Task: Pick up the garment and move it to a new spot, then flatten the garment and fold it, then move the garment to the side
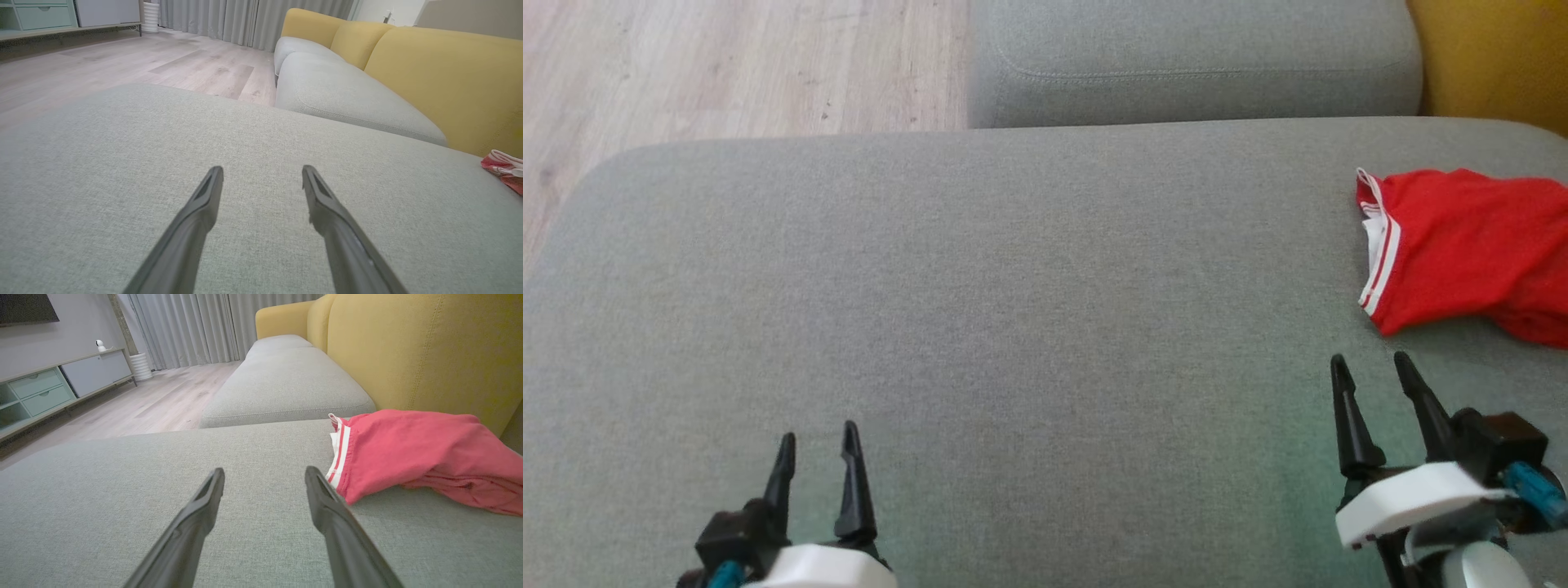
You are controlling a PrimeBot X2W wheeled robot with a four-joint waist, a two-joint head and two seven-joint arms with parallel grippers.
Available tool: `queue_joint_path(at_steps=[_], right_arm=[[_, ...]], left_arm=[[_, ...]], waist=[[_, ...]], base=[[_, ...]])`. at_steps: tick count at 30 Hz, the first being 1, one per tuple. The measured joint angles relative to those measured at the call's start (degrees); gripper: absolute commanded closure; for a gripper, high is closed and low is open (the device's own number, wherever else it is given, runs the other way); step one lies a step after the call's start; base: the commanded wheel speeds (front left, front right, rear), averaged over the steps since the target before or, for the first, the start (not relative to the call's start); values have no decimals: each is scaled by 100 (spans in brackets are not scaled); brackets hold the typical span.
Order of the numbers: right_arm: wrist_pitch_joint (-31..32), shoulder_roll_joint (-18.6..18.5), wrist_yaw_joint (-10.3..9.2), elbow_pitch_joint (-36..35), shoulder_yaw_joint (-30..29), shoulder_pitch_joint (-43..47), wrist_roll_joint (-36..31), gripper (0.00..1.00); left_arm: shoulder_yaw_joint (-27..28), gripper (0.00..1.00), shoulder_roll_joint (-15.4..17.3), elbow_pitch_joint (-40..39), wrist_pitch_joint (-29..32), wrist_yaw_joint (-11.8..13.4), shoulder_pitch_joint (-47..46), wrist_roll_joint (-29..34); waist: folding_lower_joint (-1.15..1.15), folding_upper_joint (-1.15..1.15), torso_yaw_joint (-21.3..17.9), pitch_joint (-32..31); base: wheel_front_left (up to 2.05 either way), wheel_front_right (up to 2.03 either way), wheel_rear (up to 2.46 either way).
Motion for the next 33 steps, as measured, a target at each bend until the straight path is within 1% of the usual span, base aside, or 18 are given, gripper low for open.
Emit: queue_joint_path(at_steps=[3, 8, 13, 23, 24, 29, 33], right_arm=[[-8, 0, 0, -70, 34, 32, 0, 0], [-51, 0, 0, -182, 148, 63, 0, 0], [-51, 1, 0, -182, 260, 130, 0, 0], [-49, 1, 0, -188, 298, 130, 3, 0], [-48, 1, 0, -169, 299, 130, 3, 100], [-42, 3, 0, 271, 305, 266, 30, 100], [-41, 3, 0, 307, 303, 321, 311, 100]], left_arm=[[-76, 0, -14, 30, 27, -46, -1, 0], [-105, 0, -10, 121, 109, -36, -3, 0], [-110, 0, -8, 123, 109, -36, -6, 0], [-126, 0, -5, 99, 100, -46, -6, 0], [-129, 100, -12, 93, 100, -45, -5, 0], [-142, 100, -96, 438, 111, -49, 153, -11], [-91, 100, -148, 466, 166, -103, 209, -213]], waist=[[0, 0, -22, -39], [0, 0, -49, -89], [0, 0, -34, -113], [0, 0, -10, -107], [0, 0, -12, -105], [1, 0, -14, -104], [1, 0, -22, -103]], base=[[0, 0, 0], [0, 0, 0], [0, 0, 0], [0, 0, 0], [0, 0, 0], [0, 0, 0], [0, 0, 0]])
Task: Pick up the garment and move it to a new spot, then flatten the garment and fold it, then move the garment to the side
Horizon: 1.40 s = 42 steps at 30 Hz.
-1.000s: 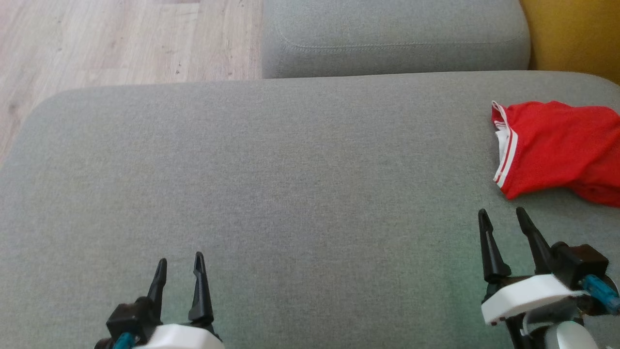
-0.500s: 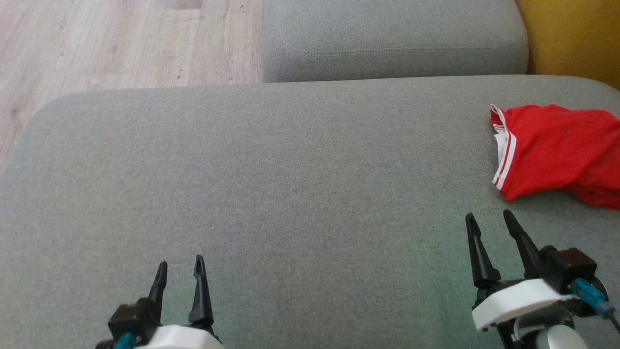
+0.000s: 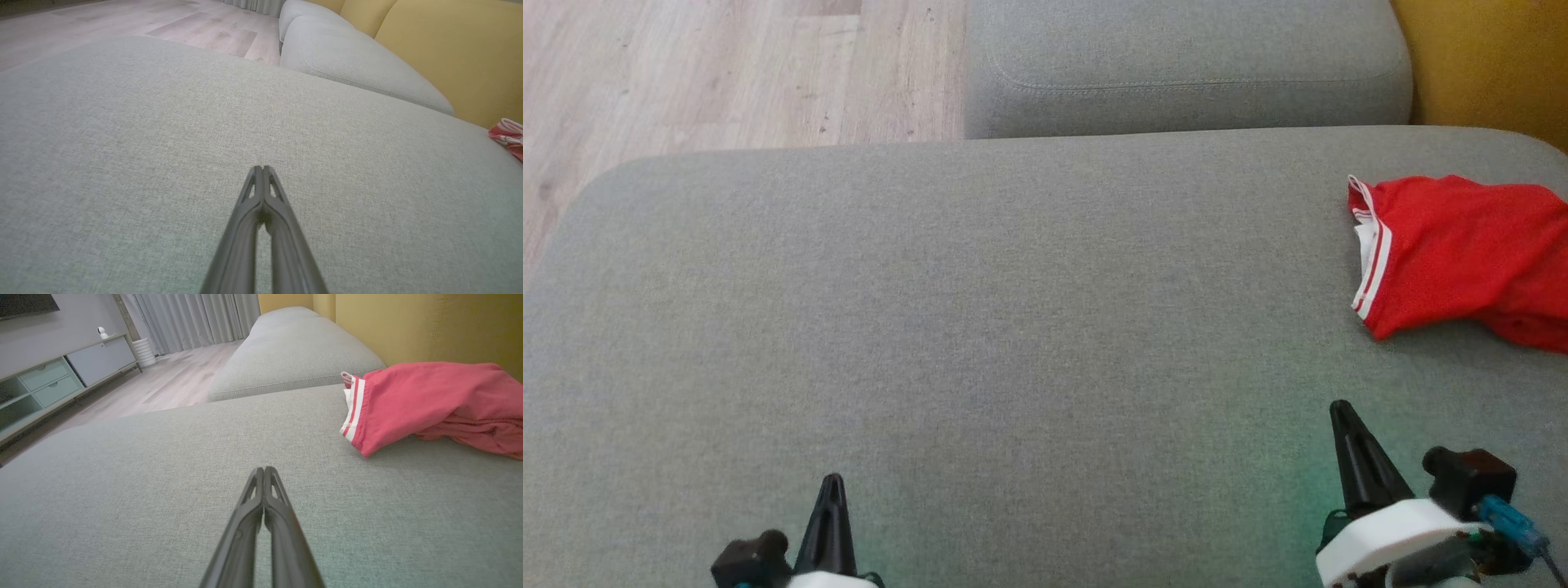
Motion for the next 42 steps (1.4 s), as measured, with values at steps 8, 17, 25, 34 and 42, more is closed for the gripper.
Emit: queue_joint_path(at_steps=[8, 17, 25, 34, 42], right_arm=[[9, 0, 0, 11, -4, -9, 492, 100], [58, -2, 0, 47, -25, -29, 1121, 100], [104, -7, 0, 103, -51, -130, 1667, 100], [156, -12, 0, 145, -93, -158, 2287, 100], [189, -19, 0, 181, -156, -248, 2824, 100]], left_arm=[[153, 100, -45, 8, 109, -146, -2, -312], [388, 100, -109, 33, 246, -326, -27, -712], [580, 100, -193, 59, 347, -455, -75, -1070], [797, 100, -246, 60, 477, -644, -120, -1474], [995, 100, -335, 66, 597, -795, -144, -1827]], waist=[[0, 0, -14, 2], [0, 0, -32, 4], [0, 0, -48, 6], [0, 0, -66, 9], [0, 0, -82, 12]], base=[[0, 0, 0], [0, 0, 0], [0, 0, 0], [0, 0, 0], [0, 0, 0]])
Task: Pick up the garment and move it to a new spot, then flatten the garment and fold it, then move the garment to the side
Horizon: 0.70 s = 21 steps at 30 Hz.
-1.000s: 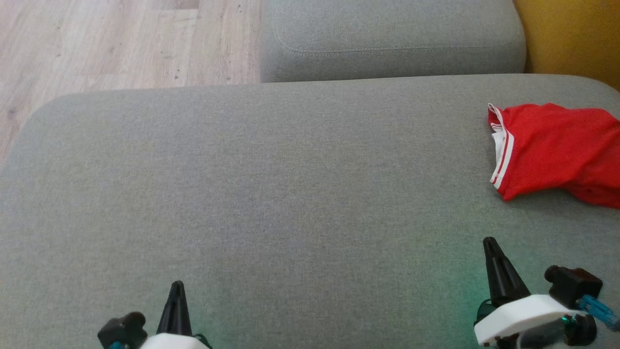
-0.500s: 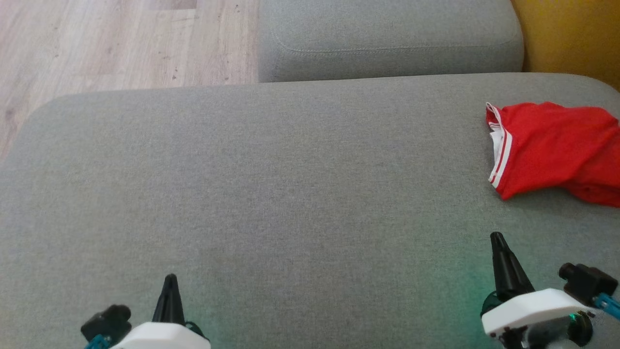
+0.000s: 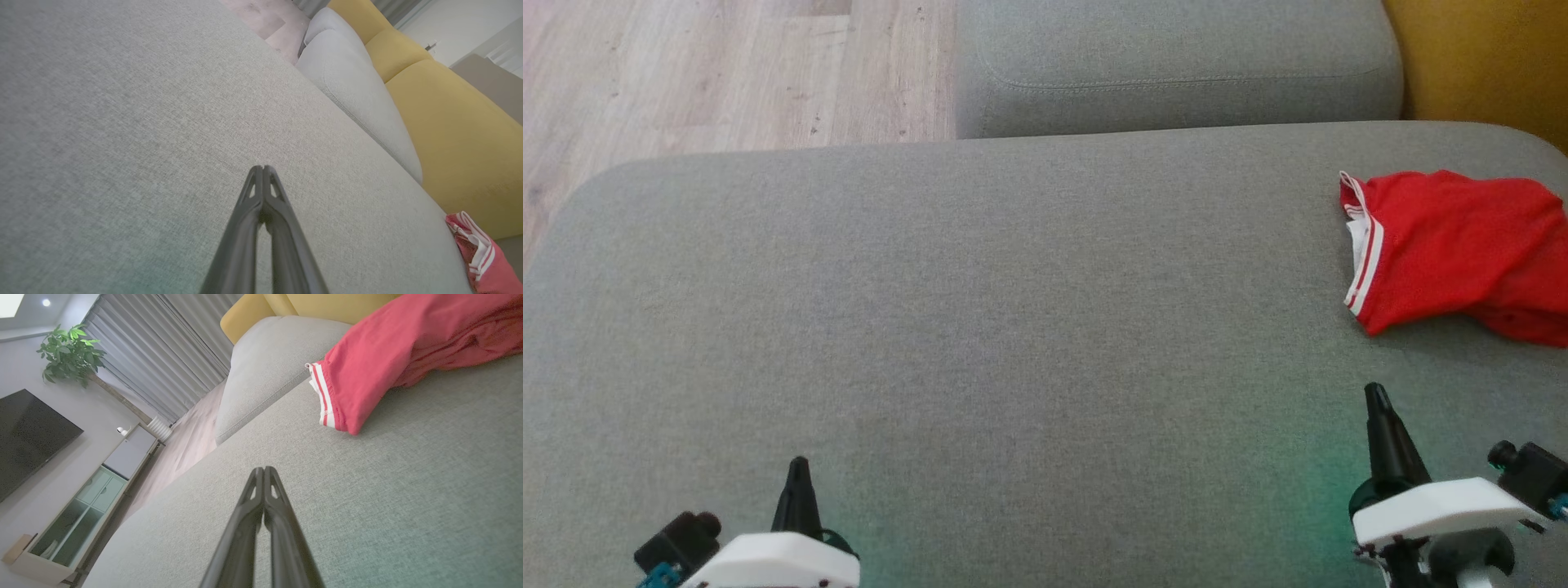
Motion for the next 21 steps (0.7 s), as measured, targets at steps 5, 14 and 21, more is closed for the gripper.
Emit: queue_joint_path(at_steps=[5, 14, 21], right_arm=[[46, -2, 0, 22, -30, -9, 412, 100], [73, -5, 0, 53, -77, -121, 1013, 100], [124, -9, 0, 105, -126, -143, 1484, 100]], left_arm=[[168, 100, -56, 8, 89, -109, -72, -269], [398, 100, -132, 14, 218, -280, -93, -660], [573, 100, -220, 19, 310, -413, -127, -969]], waist=[[0, 0, -12, 2], [0, 0, -30, 5], [0, 0, -43, 7]], base=[[0, 0, 0], [0, 0, 0], [0, 0, 0]])
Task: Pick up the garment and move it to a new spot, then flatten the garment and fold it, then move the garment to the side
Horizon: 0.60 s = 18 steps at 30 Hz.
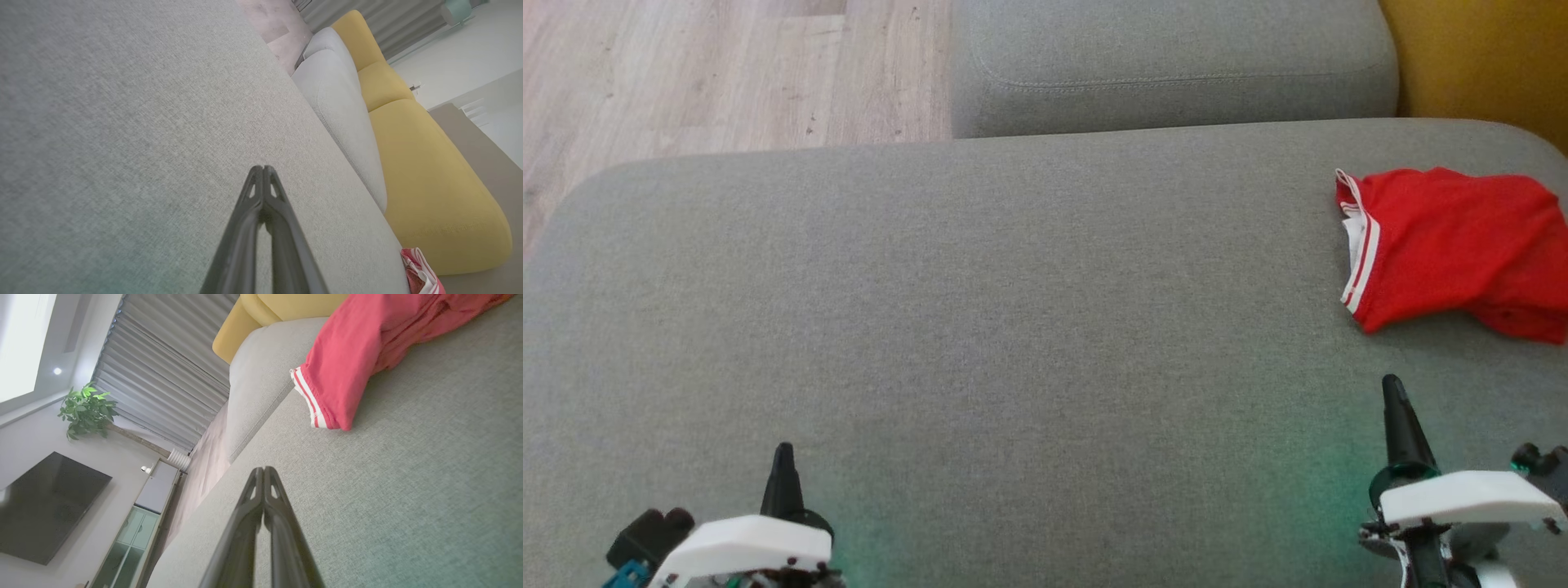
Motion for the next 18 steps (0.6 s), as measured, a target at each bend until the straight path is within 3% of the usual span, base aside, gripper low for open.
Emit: queue_joint_path(at_steps=[18], right_arm=[[120, -12, 0, 93, -130, -195, 1137, 100]], left_arm=[[494, 100, -167, 26, 259, -301, -98, -745]], waist=[[0, 0, -34, 5]], base=[[0, 0, 0]])
